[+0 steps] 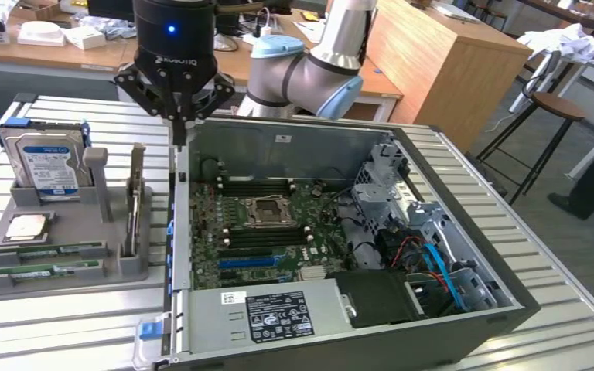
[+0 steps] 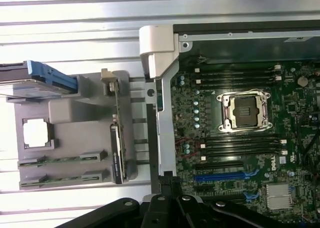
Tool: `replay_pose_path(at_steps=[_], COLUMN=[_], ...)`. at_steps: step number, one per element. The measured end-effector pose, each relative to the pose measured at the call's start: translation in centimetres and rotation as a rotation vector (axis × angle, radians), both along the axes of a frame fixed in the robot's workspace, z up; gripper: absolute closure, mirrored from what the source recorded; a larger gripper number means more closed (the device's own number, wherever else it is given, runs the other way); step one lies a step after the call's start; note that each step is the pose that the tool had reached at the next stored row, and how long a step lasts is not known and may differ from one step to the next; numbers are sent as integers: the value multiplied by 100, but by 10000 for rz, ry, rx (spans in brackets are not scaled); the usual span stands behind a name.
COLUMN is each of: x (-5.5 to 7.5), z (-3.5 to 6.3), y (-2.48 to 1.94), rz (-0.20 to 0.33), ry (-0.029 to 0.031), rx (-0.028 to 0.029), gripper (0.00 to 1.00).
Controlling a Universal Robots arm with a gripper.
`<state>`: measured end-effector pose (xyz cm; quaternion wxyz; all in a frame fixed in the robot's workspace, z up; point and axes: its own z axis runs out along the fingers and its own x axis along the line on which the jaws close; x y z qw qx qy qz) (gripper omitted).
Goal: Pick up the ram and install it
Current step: 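Reach for the ram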
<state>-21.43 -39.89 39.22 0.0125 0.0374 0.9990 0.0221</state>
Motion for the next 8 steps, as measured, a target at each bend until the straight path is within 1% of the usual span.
replay_pose_path(at_steps=[6,8], x=[-122,-184], z=[-1,-2], y=[0,0], rz=[0,0], ry=[1,0], rx=[0,0], gripper=[90,90])
